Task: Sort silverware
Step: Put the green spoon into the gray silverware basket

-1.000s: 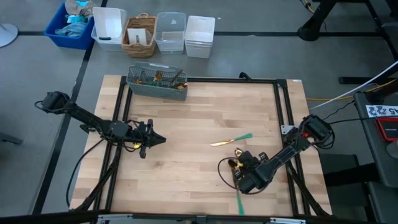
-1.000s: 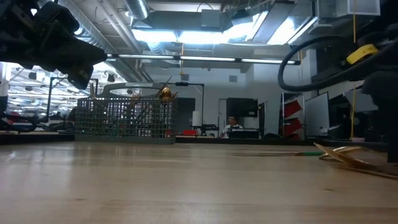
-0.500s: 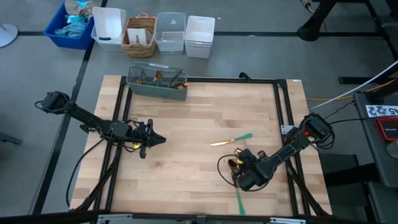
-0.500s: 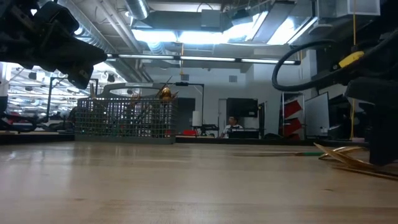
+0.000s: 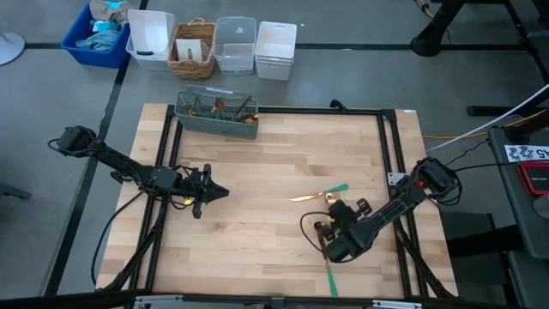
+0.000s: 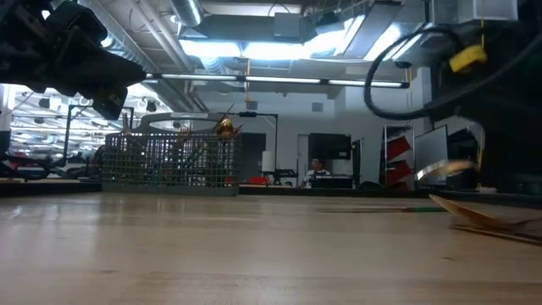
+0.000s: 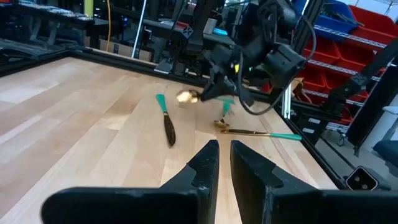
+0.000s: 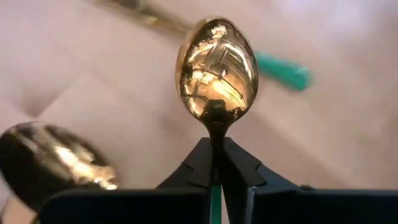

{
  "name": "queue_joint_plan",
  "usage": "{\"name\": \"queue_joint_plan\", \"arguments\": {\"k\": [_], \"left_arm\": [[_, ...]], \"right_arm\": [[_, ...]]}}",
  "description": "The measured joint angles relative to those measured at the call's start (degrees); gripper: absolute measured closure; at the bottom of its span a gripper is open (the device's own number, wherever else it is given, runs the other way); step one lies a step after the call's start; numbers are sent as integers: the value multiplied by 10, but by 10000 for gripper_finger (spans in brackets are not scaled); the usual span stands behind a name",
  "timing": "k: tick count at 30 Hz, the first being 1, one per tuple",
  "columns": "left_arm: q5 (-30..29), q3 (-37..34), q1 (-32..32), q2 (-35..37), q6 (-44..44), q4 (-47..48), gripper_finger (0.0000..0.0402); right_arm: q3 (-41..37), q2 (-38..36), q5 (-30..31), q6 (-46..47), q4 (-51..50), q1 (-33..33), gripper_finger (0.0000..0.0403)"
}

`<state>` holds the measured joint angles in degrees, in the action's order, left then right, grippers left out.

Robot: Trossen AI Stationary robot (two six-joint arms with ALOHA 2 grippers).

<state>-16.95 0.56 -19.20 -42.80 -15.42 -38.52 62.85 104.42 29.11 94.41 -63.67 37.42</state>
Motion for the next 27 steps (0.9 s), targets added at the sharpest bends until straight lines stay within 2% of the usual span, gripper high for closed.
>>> {"name": "queue_joint_plan", "arguments": {"k": [2,9,13,17,22,27], "left_arm": [[0,0,0,0,0,0,369],[-4,0,1,0,0,-1,369],[-4,0,1,0,0,-1,369],[-4,0,1,0,-2,-1,369],[-4,0,1,0,-2,-1,369],[-4,0,1,0,11,-1,369]], "right_arm": [[27,0,30,-3,-49,-9,390],[124,-1,220,-26,-197,-62,382],[170,-1,339,-113,-199,-112,391],[213,-1,427,-209,-179,-173,391],[271,-1,481,-345,-144,-253,385],[326,-2,478,-525,-69,-333,390]]}}
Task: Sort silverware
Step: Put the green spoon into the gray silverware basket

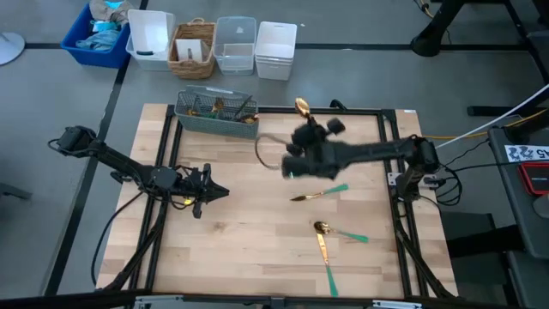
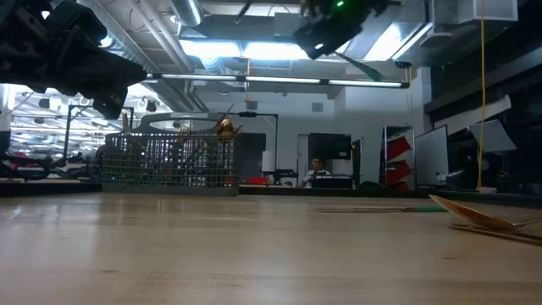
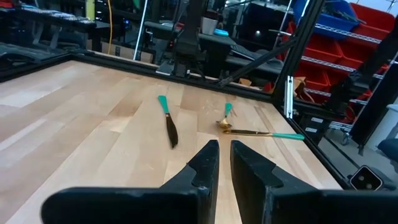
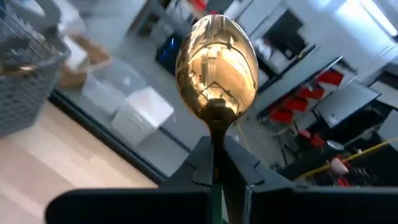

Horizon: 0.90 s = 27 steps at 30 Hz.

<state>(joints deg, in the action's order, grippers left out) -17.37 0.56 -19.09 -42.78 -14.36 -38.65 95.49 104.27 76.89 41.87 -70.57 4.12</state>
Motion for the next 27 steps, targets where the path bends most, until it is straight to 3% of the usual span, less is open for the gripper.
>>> {"name": "queue_joint_plan", "arguments": {"k": [3,7,10,21,27], "left_arm": [[0,0,0,0,0,0,369],[0,0,0,0,0,0,369],[0,0,0,0,0,1,369],[-4,0,0,0,16,2,369],[-43,0,0,0,17,4,369]], "right_arm": [[20,0,-84,-149,100,-47,389],[21,-1,-339,-348,290,-105,390],[22,3,-509,-416,431,-144,391],[-24,28,-868,-437,844,-267,389],[-61,102,-976,-421,1070,-309,388]]}}
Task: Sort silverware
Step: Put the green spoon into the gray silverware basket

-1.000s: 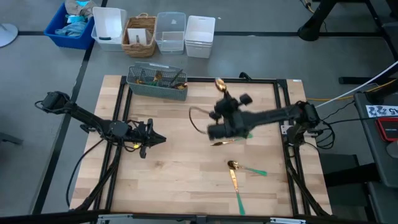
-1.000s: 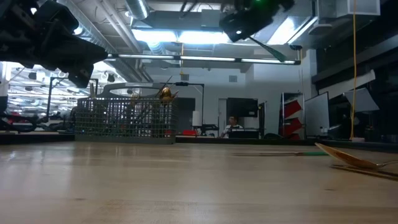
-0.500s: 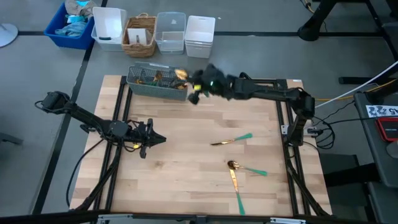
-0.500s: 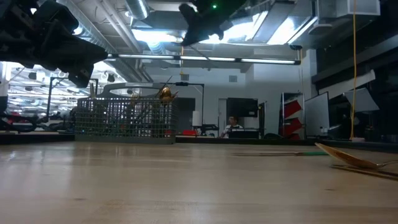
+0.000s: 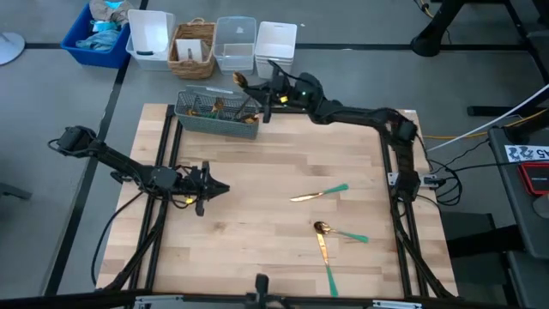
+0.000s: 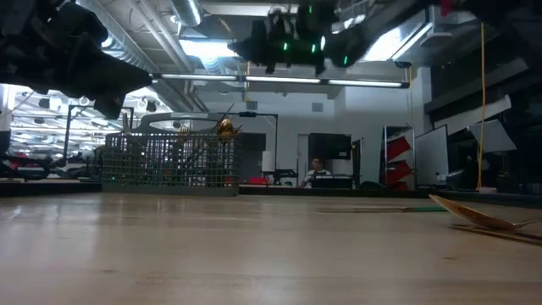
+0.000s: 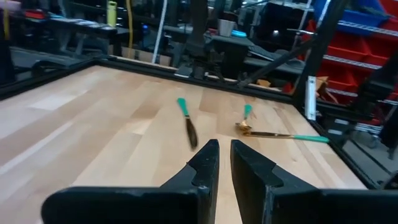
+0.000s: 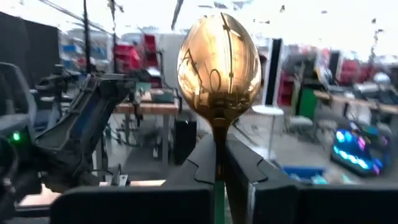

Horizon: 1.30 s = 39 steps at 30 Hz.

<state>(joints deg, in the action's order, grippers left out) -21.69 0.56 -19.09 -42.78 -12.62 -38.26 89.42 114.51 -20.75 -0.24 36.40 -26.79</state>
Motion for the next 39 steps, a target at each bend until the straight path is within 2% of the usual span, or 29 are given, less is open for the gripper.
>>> {"name": "queue_joint_plan", "arguments": {"k": [4,9,21,39], "left_arm": [[-6,0,0,0,-3,0,369],[-6,0,0,0,-4,2,369],[-11,0,1,0,40,1,369],[-11,0,1,0,37,1,369]], "right_arm": [[-1,69,-34,12,117,-18,387],[-1,120,-43,39,177,-40,387],[-1,170,-69,37,172,-47,387],[-1,170,-68,34,173,-47,357]]}}
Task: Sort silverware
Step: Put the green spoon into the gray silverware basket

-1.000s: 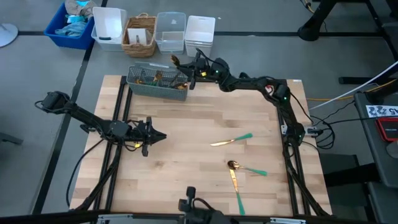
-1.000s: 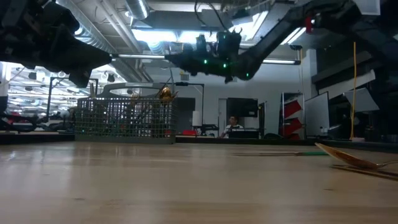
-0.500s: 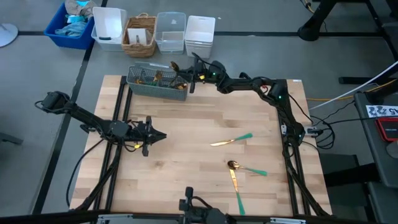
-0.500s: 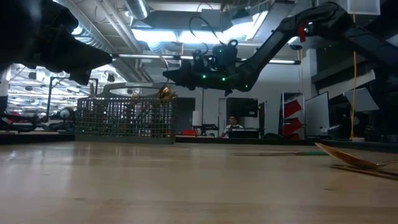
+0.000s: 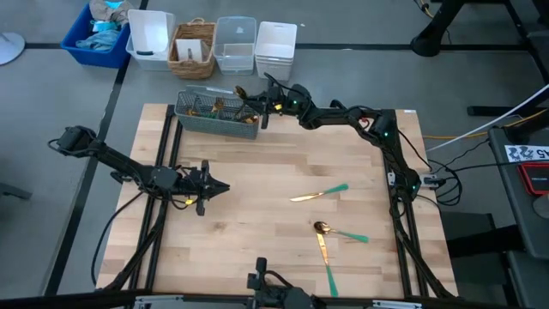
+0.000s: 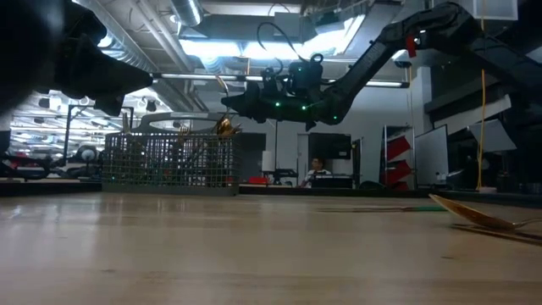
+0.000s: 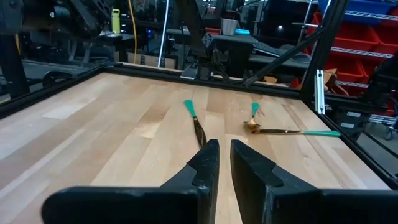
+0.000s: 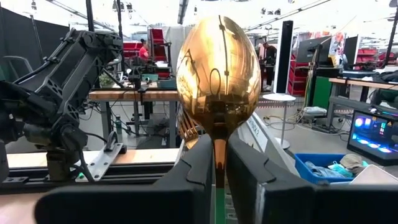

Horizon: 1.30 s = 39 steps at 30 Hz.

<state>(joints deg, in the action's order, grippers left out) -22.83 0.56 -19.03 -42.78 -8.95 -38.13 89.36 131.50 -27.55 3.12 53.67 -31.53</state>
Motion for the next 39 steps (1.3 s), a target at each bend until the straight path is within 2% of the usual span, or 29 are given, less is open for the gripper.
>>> {"name": "queue_joint_plan", "arguments": {"k": [13,23,31,39], "left_arm": [[0,0,0,0,0,0,369],[0,0,0,0,0,0,369],[0,0,0,0,0,0,369],[0,0,0,0,0,0,369]], "right_arm": [[0,0,0,0,-3,0,354],[0,-1,1,0,-3,0,270],[2,-1,0,1,-5,0,254],[68,-1,10,1,-135,0,253]]}}
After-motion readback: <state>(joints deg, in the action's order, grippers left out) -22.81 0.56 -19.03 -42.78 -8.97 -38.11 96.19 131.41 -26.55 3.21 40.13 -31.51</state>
